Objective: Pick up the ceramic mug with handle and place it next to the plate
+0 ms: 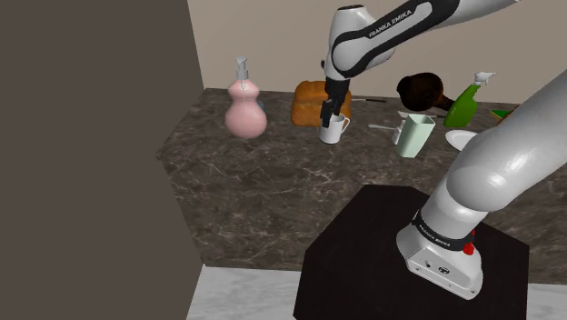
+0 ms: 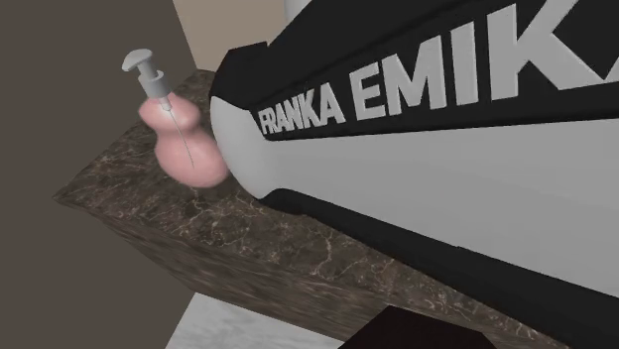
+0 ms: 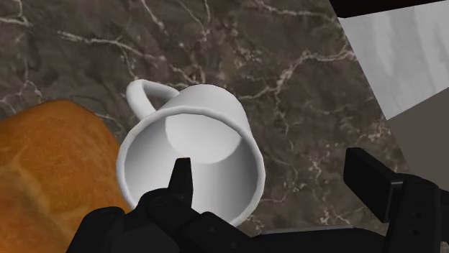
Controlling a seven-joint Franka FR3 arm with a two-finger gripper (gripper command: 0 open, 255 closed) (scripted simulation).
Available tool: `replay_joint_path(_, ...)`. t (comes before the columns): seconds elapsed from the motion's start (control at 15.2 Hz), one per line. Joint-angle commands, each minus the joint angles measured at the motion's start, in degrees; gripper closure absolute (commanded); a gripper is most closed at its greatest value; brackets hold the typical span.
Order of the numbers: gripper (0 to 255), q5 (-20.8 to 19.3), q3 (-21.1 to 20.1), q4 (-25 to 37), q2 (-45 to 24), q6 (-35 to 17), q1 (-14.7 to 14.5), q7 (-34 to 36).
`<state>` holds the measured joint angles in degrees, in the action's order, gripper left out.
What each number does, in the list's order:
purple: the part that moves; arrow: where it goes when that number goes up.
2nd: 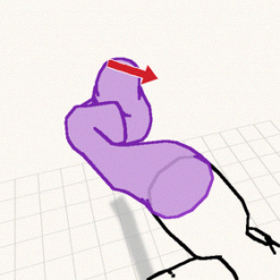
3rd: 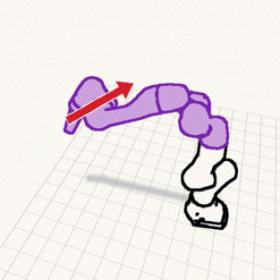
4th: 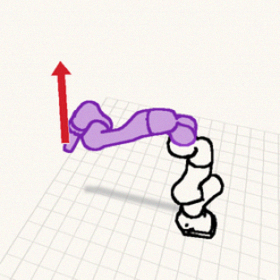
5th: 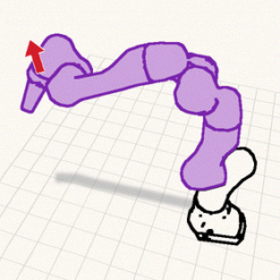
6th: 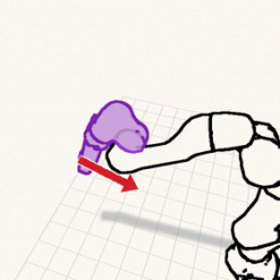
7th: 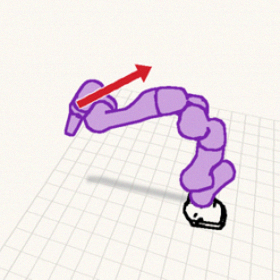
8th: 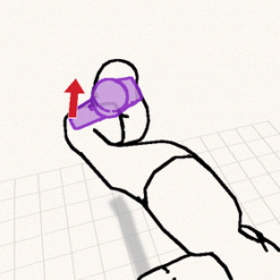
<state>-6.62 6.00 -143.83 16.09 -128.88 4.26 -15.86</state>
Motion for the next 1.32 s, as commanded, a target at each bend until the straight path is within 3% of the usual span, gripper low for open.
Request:
replay_joint_path(0.0, 0, -0.1, 0.4, 0.0, -1.9, -1.9, 0.2, -0.5)
replay_joint_path(0.33, 0, -0.3, 0.7, -1.5, -4.4, -5.9, 0.3, -0.4)
replay_joint_path(0.86, 0, -0.3, 0.7, -1.5, -4.4, -5.9, 0.3, -0.4)
replay_joint_path(0.92, 255, -0.3, 0.7, -1.5, -4.4, -5.9, 0.3, -0.4)
replay_joint_path(1.25, 255, -0.3, 0.7, -1.5, -4.4, -5.9, 0.3, -0.4)
